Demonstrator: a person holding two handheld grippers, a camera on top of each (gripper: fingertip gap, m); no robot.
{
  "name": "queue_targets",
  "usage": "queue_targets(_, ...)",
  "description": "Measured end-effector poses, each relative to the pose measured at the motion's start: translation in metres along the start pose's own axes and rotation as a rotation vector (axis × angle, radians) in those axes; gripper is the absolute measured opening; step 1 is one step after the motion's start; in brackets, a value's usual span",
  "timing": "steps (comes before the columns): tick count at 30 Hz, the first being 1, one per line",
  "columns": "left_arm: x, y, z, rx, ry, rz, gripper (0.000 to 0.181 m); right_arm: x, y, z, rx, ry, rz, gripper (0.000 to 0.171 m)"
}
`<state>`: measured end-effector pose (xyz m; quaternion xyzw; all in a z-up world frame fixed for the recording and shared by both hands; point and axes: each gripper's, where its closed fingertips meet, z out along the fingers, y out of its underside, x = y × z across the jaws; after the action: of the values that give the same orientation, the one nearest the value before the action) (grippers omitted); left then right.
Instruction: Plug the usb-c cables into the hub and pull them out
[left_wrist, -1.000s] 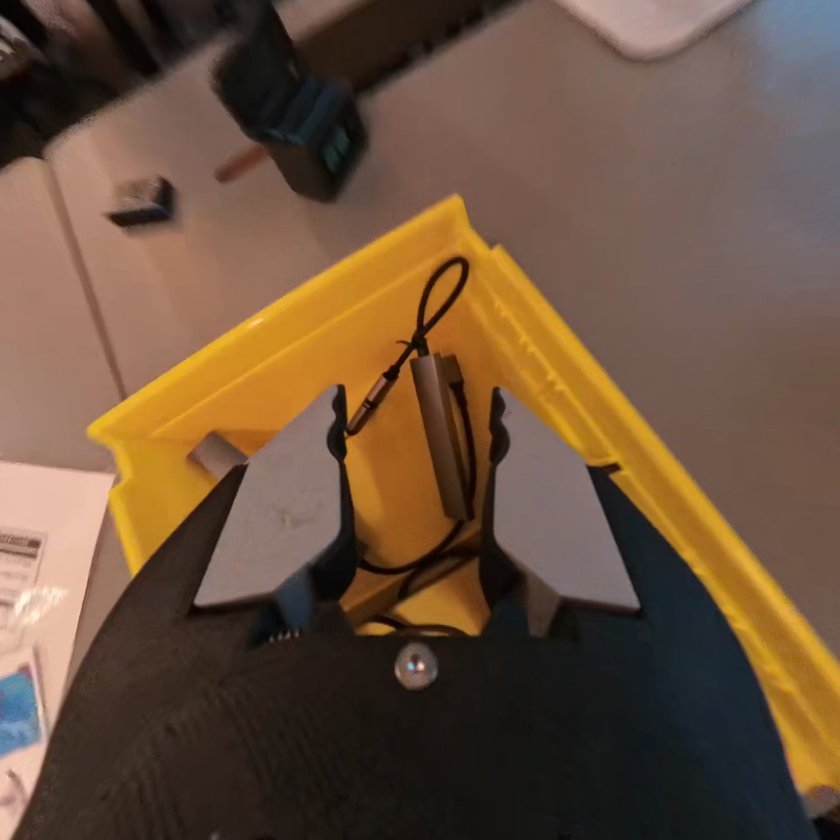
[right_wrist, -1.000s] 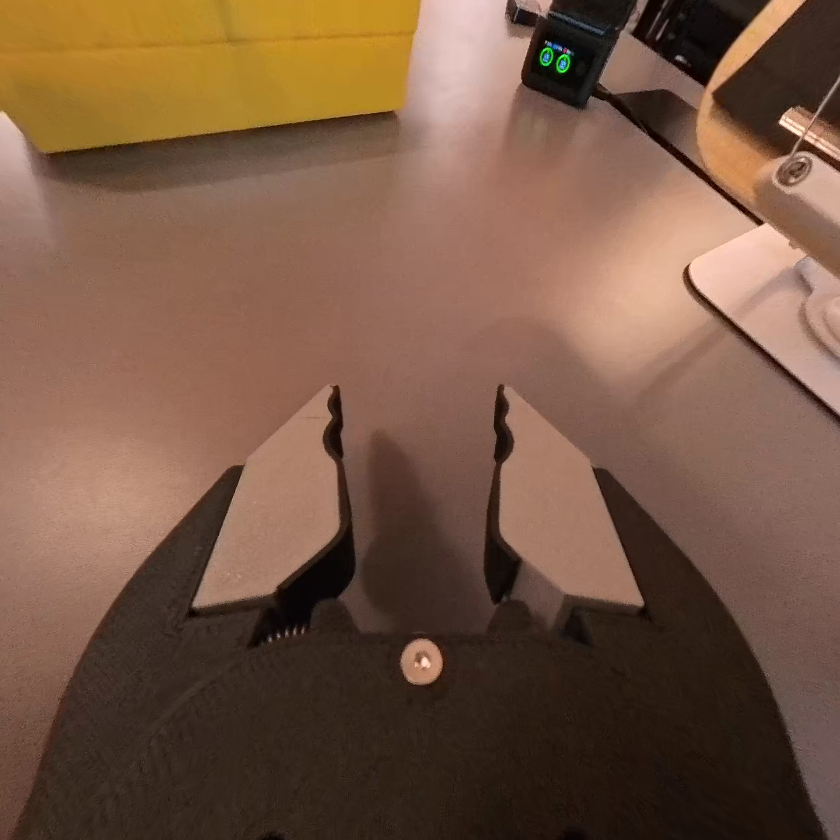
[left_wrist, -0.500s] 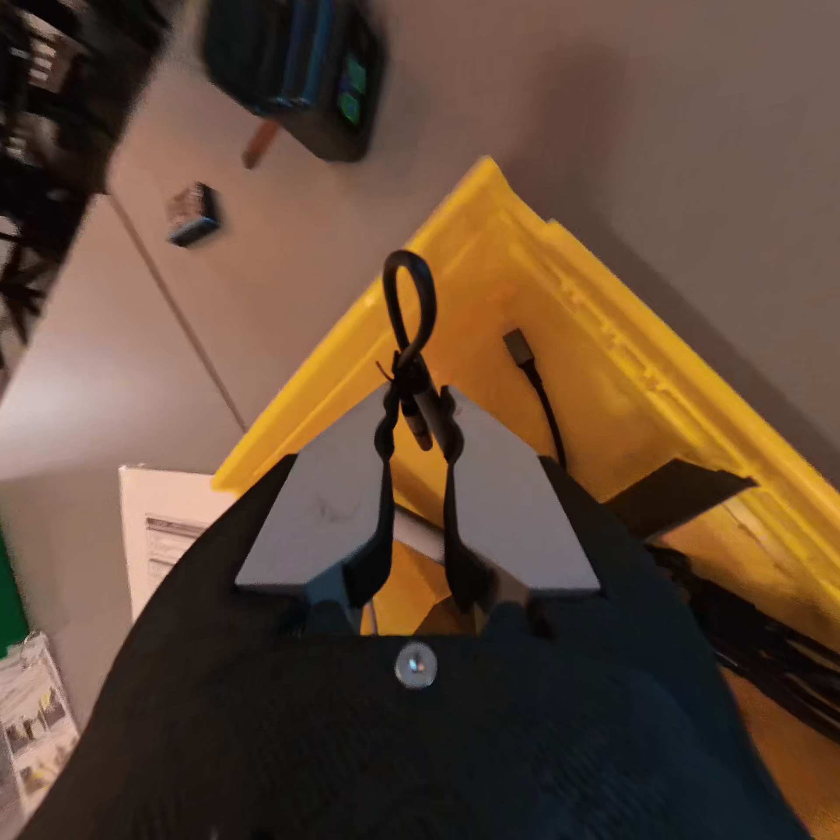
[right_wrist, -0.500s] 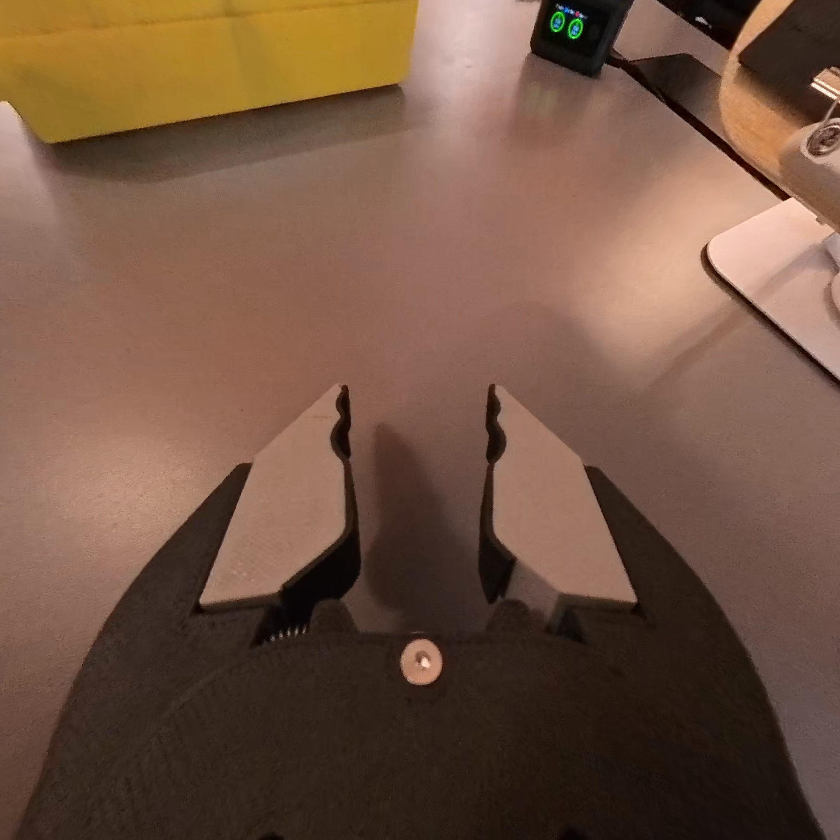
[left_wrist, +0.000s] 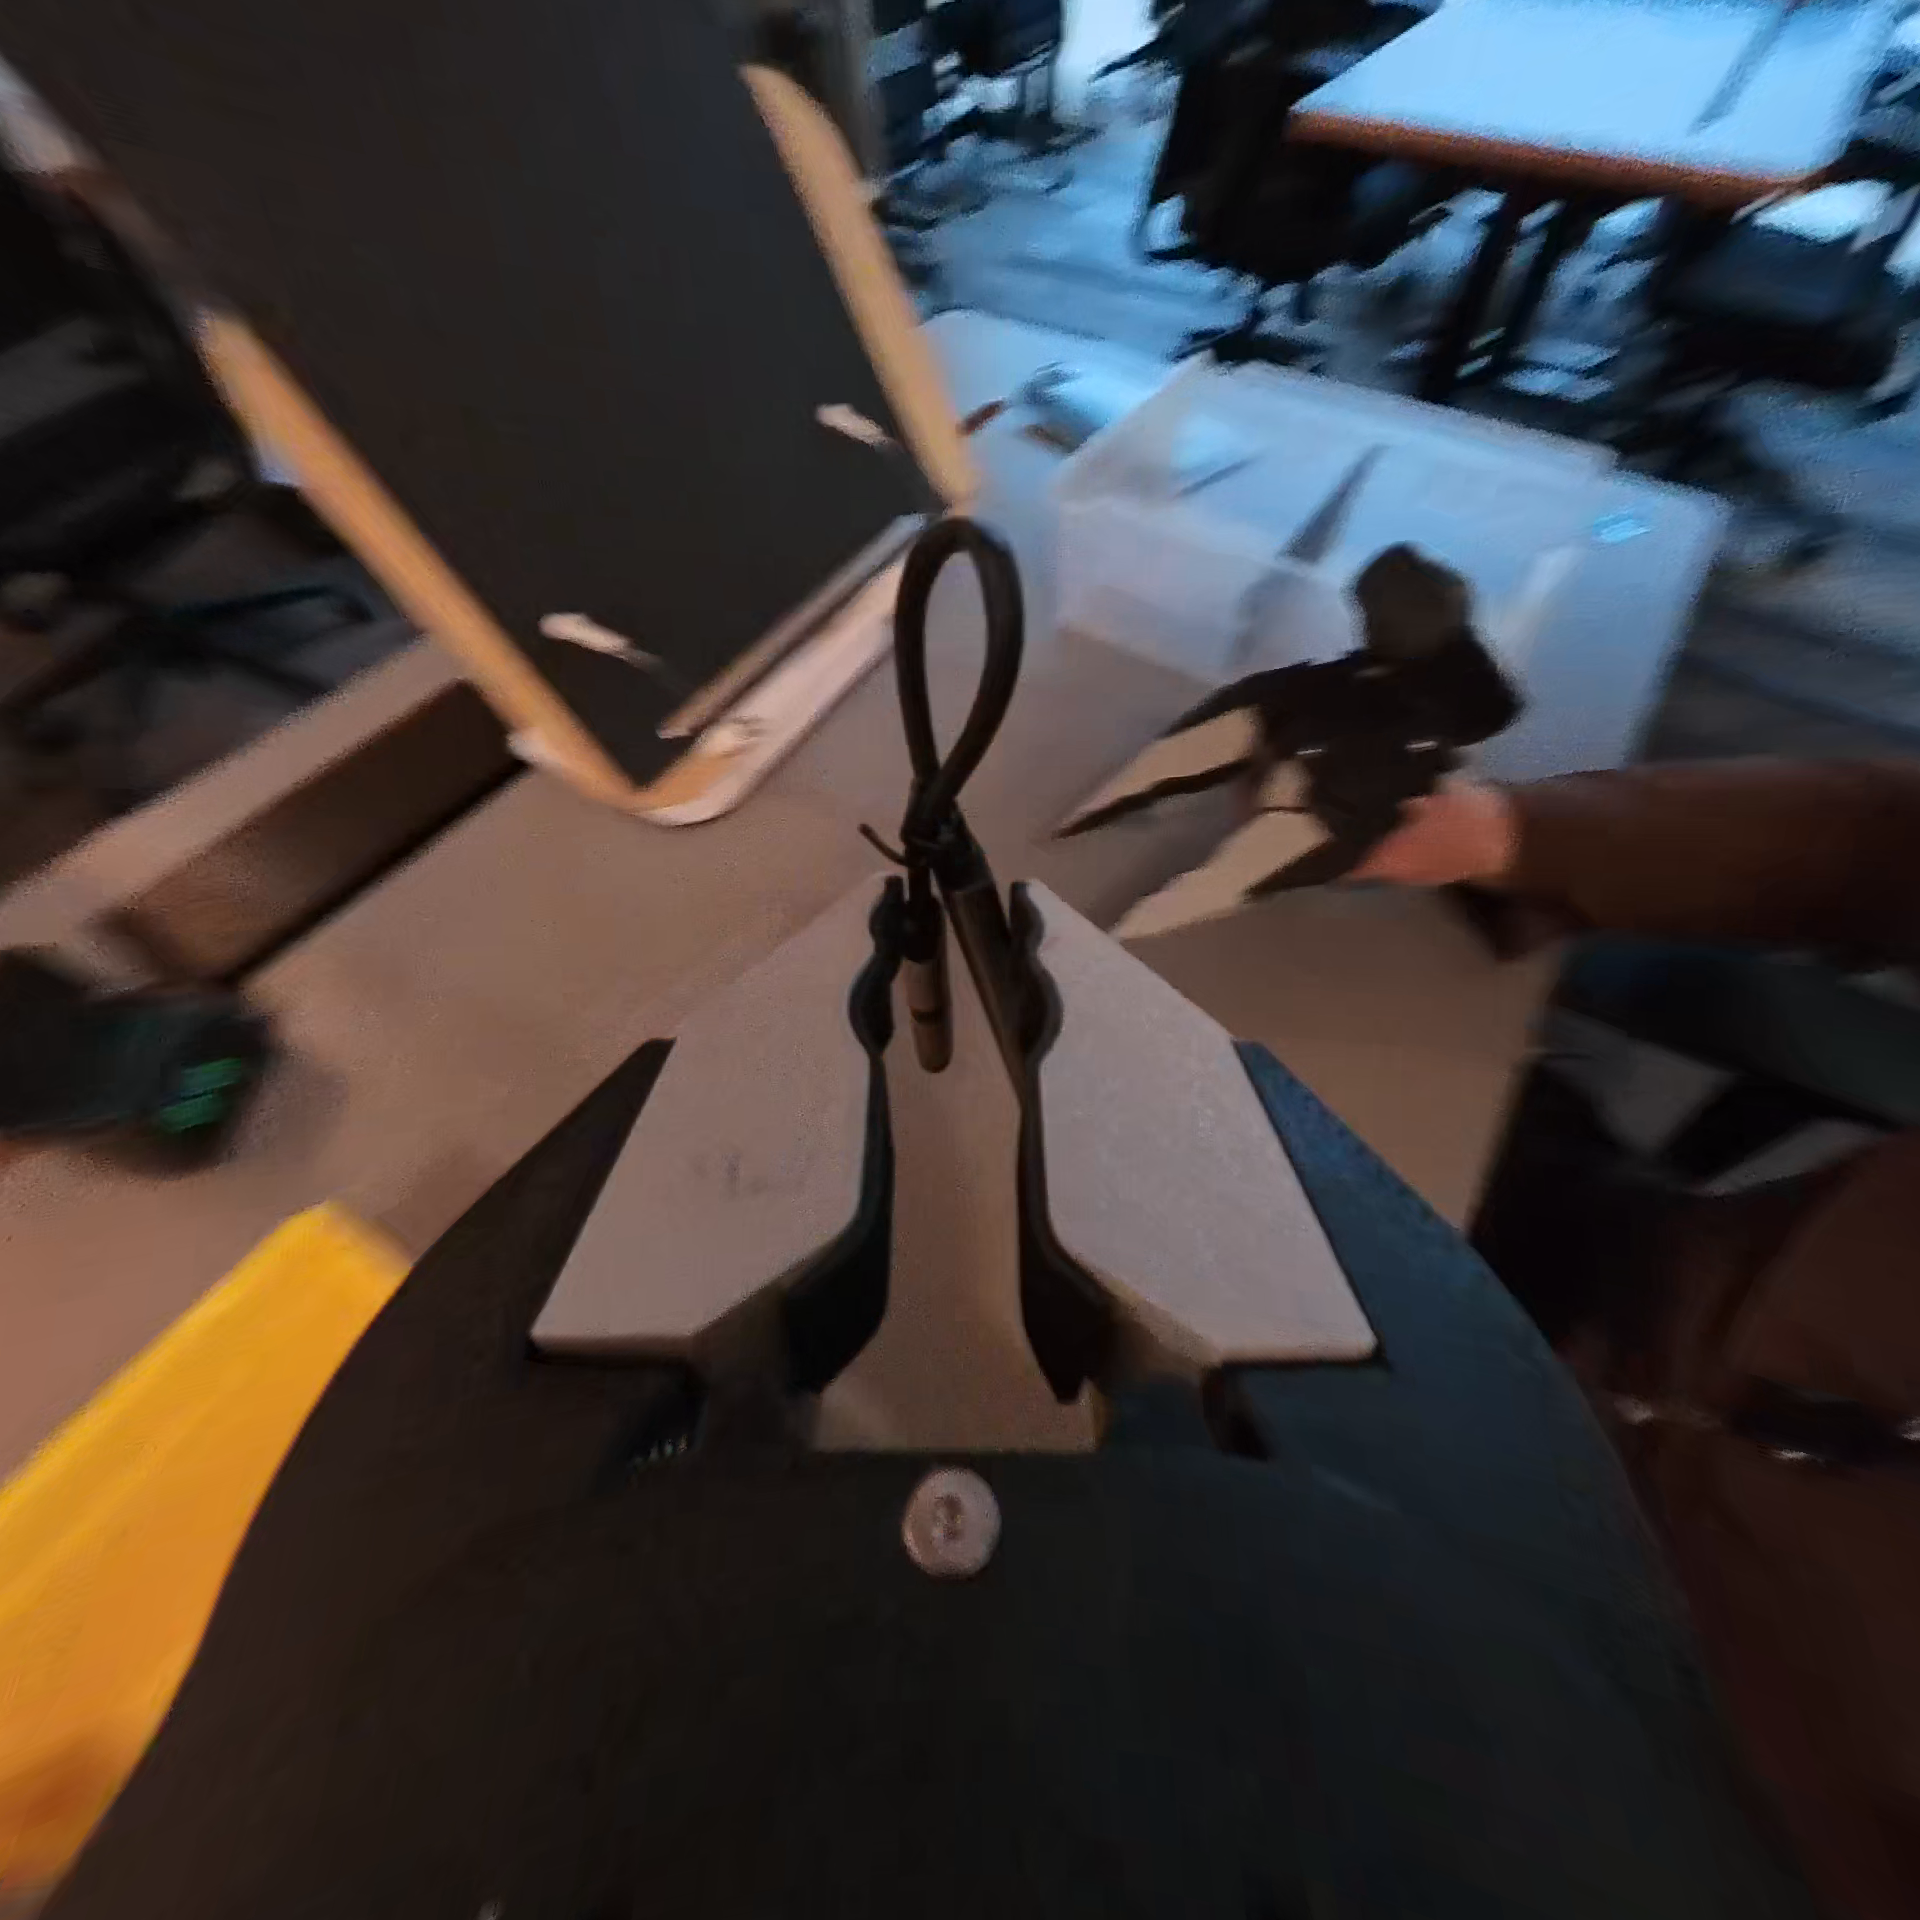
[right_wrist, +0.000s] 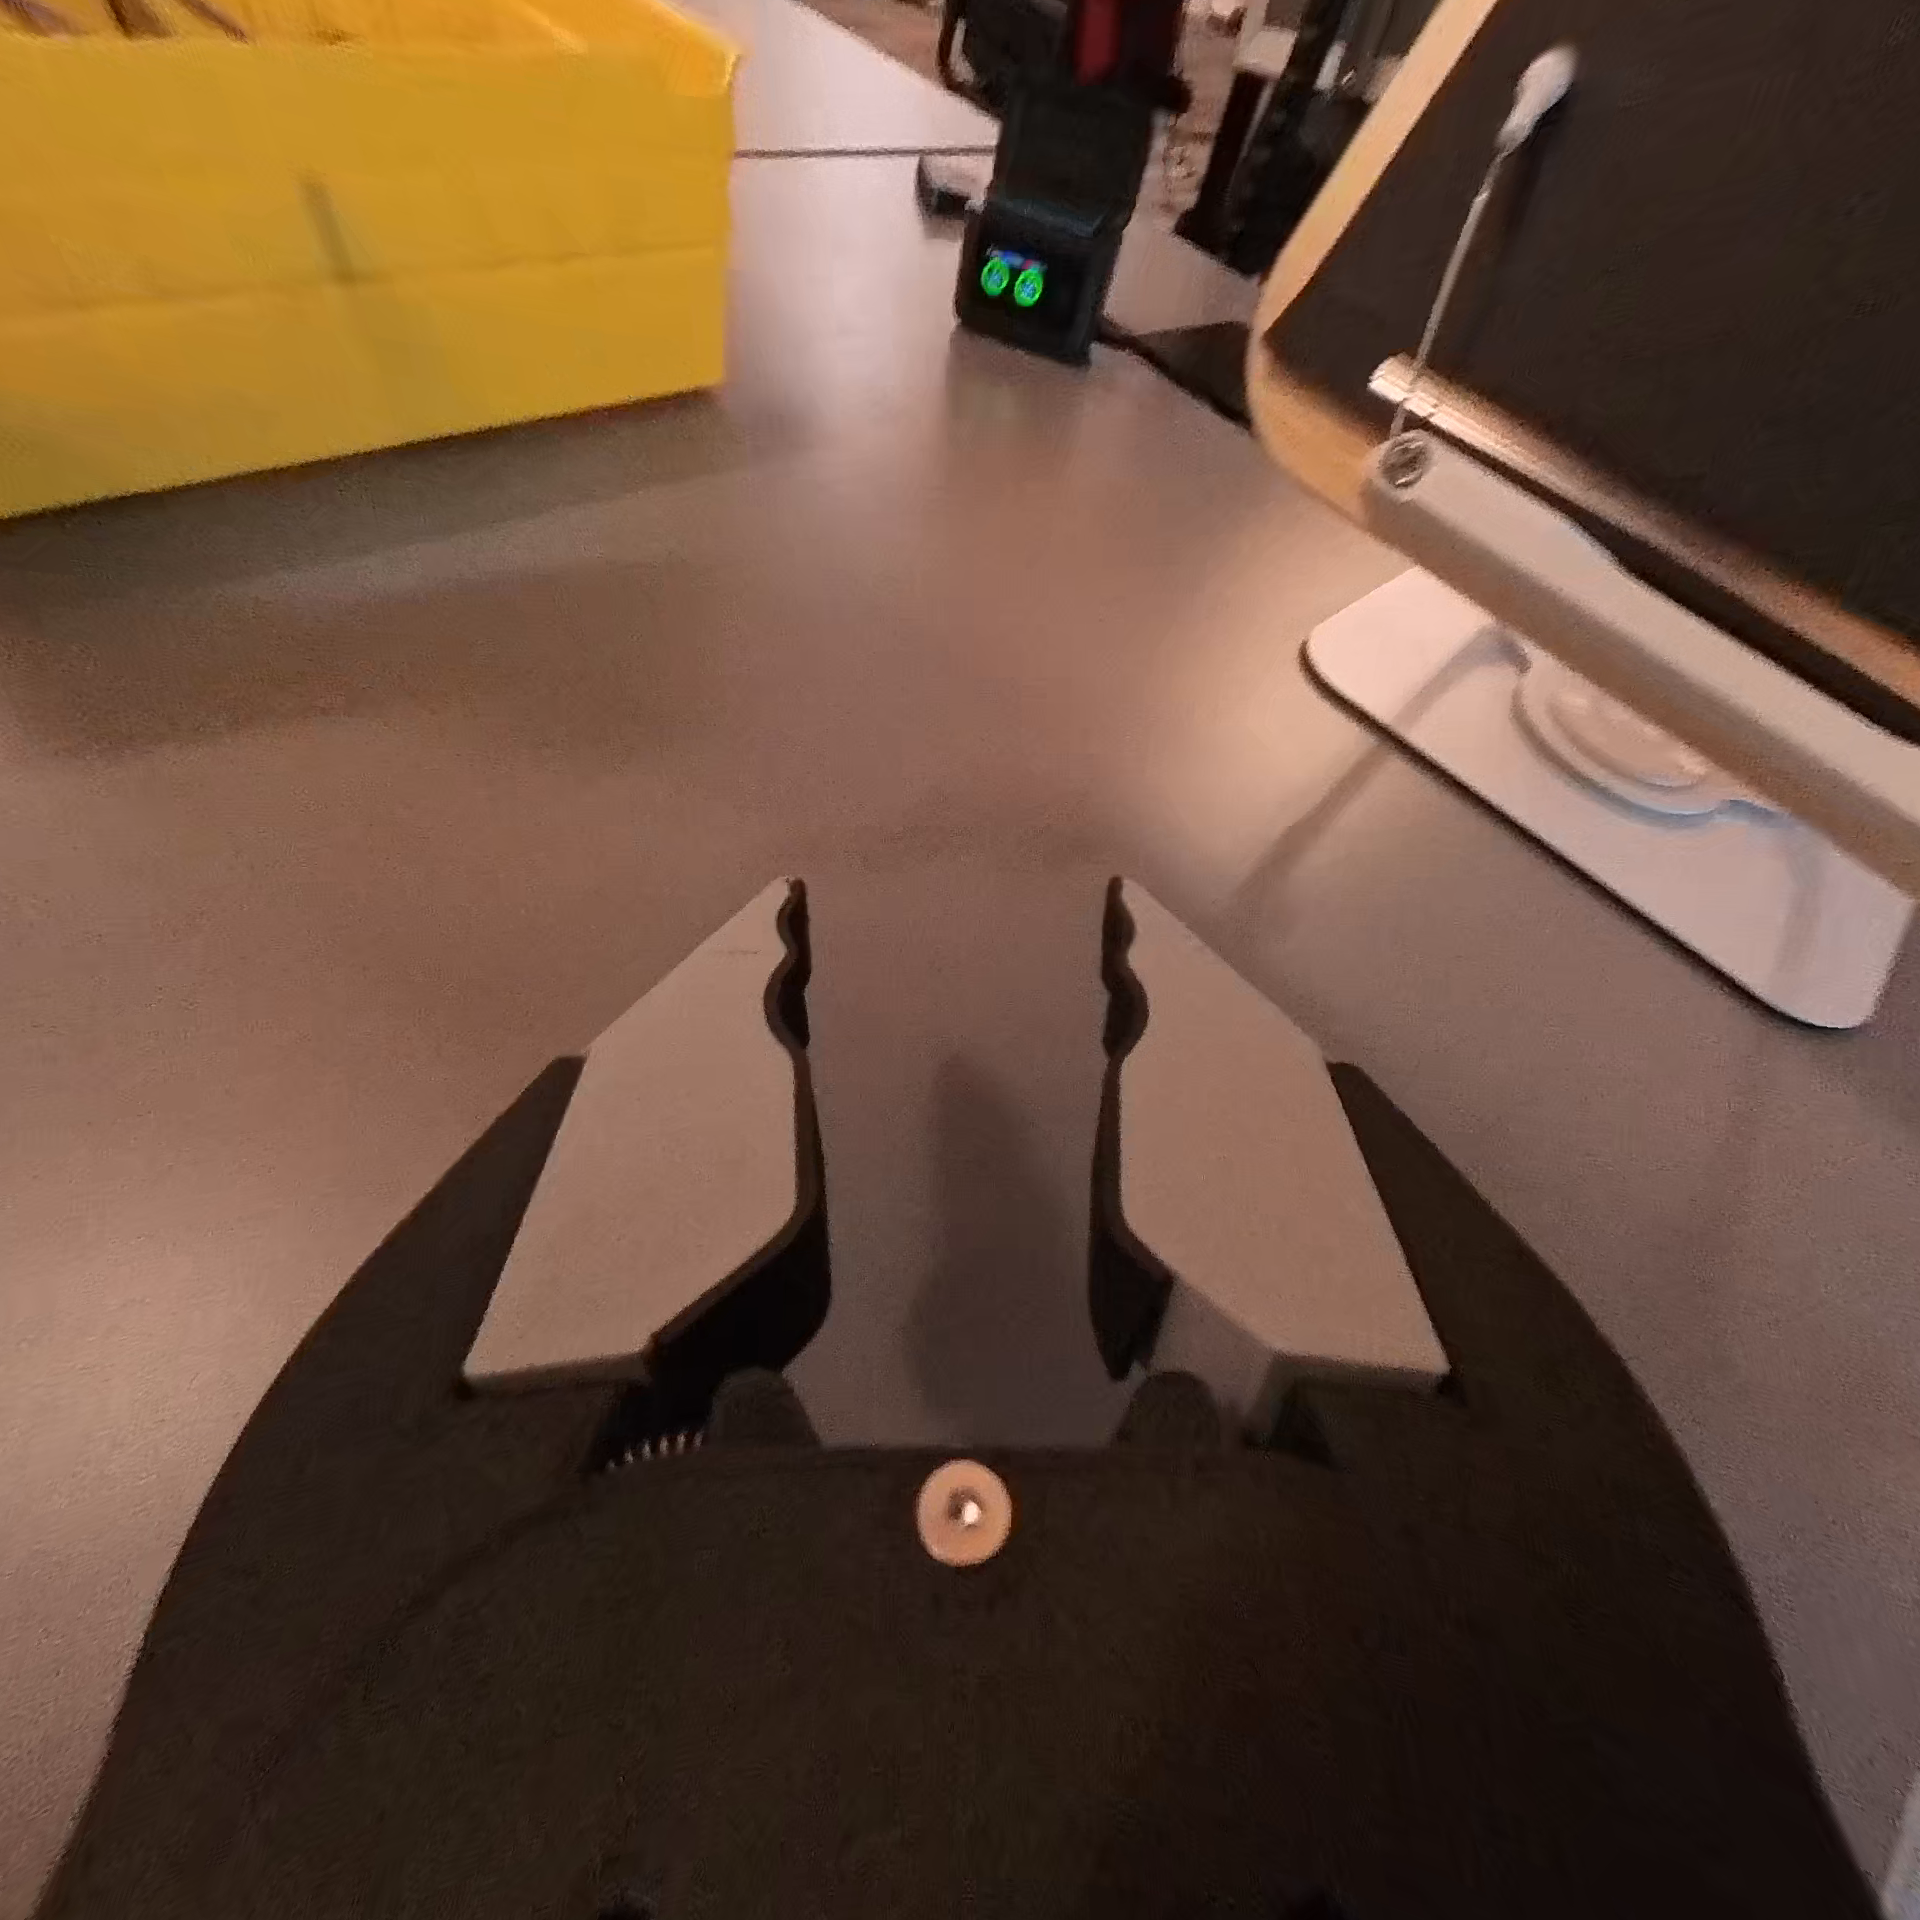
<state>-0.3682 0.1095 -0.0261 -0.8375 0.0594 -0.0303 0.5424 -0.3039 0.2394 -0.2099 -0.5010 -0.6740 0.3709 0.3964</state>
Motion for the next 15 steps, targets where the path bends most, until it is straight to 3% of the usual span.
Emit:
queue_targets(3, 0.045, 0.021, 0.053, 0.046, 0.096, -0.089, 0.018, 0.015, -0.012, -0.013, 0.067, 0.054, 0.016, 0.055)
queue_targets(6, 0.052, 0.056, 0.102, 0.056, -0.001, -0.091, 0.018, 0.024, -0.019, -0.024, 0.129, 0.052, 0.054, 0.057)
queue_targets(9, 0.050, 0.099, 0.141, -0.034, -0.072, -0.105, 0.020, 0.022, -0.015, -0.023, 0.135, -0.003, 0.094, 0.062)
queue_targets(12, 0.013, 0.141, 0.150, -0.181, -0.307, -0.141, 0.030, 0.020, -0.005, -0.016, 0.087, -0.010, 0.093, 0.062)
queue_targets(15, -0.008, 0.167, 0.138, -0.265, -0.410, -0.217, 0.041, 0.017, 0.003, -0.009, 0.031, 0.003, 0.056, 0.060)
